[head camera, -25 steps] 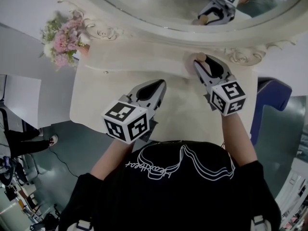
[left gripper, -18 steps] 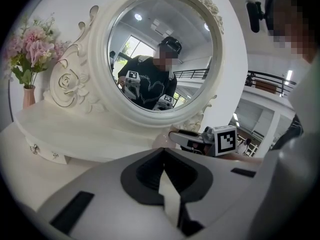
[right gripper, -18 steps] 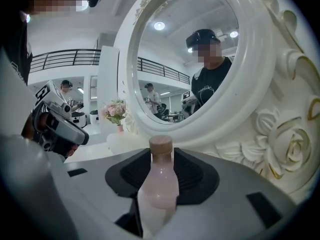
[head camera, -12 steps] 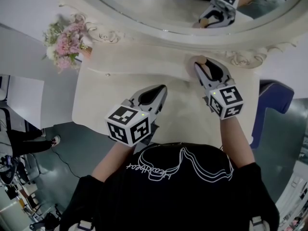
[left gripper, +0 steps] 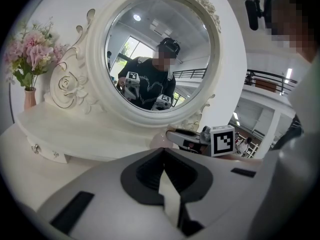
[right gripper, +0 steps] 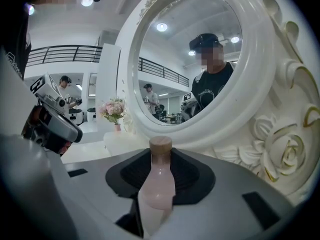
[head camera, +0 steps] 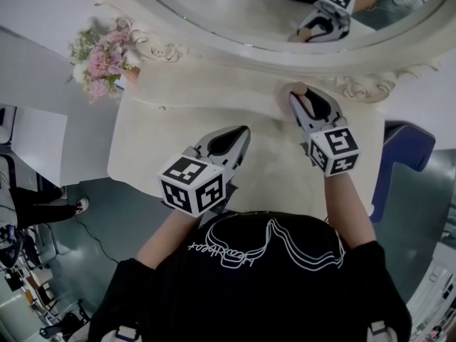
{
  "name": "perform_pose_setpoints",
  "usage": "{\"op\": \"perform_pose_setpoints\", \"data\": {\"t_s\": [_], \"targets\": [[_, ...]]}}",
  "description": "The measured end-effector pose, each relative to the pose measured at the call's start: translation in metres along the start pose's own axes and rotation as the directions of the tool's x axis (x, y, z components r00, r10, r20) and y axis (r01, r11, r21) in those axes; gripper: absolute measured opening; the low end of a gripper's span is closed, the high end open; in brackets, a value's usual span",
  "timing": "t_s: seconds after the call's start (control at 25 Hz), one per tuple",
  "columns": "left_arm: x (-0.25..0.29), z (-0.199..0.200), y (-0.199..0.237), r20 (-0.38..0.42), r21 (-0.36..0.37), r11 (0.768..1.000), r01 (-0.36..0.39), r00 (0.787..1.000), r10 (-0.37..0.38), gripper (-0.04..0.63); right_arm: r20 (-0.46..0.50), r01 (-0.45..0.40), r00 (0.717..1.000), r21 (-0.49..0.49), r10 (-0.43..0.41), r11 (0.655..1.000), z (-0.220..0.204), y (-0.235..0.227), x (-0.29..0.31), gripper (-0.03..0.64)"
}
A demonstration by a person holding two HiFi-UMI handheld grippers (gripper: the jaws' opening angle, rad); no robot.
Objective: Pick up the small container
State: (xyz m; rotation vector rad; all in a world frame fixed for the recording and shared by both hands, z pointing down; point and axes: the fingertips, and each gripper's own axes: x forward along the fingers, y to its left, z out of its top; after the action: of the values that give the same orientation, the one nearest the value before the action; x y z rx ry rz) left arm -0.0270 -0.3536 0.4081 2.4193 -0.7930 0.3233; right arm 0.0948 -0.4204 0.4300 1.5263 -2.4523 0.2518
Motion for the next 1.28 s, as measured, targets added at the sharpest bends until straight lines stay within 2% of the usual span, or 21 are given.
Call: {"op": "perform_pose_setpoints", "data": {"t_s": [0.24,0.6,1.28], "targets": [[-0.005,-0.003,-0.004,0.011,0.002,1.0,-0.013,1.0,0.013,0.005,0.001,0.009,1.0,-0.015,-0.009,1.0,0.001,0.005,-0.004,0.124],[-0.019,-0.01,-0.023,0.025,0.013,1.0,-0.019,0.999,0.019,0.005,0.056,-0.019,0.998,0.004,0.019,1.0,0.022,0.021,-0.031,0.124],[-0.052,-0.027,-0.099,0.096,0.074,0.997,-0.03,0.995,0.023,0.005,0.085,-0.102,0.991,-0.012,0.102,0.995,0.025,0.065,-0.137,0.124]]}}
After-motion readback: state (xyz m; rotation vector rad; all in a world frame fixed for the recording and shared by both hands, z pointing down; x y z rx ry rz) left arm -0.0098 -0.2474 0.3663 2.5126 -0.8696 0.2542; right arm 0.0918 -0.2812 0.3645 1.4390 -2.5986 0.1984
